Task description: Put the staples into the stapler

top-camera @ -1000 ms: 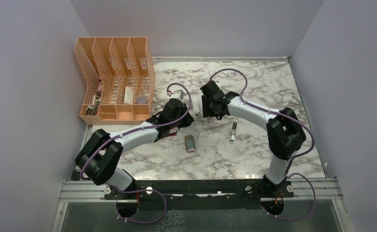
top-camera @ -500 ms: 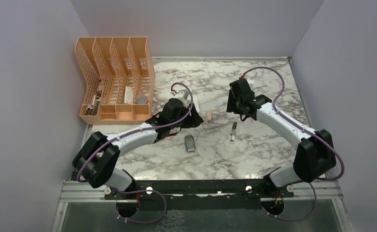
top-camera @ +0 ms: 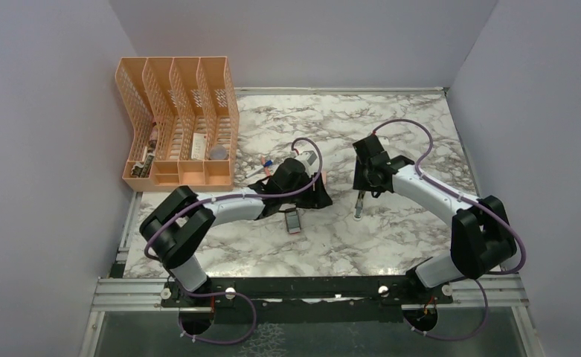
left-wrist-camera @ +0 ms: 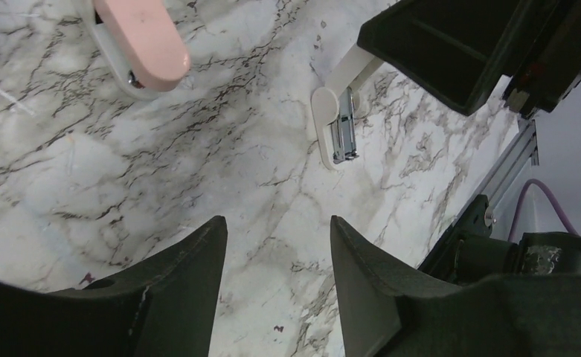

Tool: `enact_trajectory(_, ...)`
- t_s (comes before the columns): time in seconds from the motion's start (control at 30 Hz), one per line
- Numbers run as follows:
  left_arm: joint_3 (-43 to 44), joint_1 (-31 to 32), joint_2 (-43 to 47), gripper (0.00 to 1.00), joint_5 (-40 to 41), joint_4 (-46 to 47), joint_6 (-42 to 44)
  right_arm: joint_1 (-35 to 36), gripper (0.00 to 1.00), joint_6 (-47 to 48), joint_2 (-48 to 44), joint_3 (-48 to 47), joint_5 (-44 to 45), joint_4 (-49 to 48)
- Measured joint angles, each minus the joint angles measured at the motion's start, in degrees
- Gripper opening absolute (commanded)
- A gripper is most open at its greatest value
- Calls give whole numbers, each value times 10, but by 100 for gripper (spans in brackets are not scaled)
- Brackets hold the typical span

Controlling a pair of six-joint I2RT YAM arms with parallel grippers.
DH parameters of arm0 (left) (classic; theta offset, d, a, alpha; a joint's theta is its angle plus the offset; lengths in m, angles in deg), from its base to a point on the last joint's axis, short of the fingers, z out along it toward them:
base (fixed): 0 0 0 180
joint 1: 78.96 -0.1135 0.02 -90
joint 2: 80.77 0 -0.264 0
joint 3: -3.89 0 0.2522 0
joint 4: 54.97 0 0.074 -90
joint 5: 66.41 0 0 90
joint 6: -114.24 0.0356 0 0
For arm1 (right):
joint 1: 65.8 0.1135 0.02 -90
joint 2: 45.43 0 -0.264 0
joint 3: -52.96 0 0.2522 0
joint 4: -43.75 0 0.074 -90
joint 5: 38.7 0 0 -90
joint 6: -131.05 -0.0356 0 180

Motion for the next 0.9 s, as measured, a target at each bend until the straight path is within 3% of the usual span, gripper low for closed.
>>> enact_trajectory(0.47, 90, 18, -112, 33, -34, 16, -17, 0, 32, 0, 2, 14, -27, -7)
enact_trajectory(0.8, 158, 37, -180, 27, -39, 10, -22, 0, 31, -6, 2, 14, -27, -17)
enact_trajectory(0.9, 173, 41, -198, 22, -39, 4, -22, -2, 31, -7, 2, 14, -27, -19)
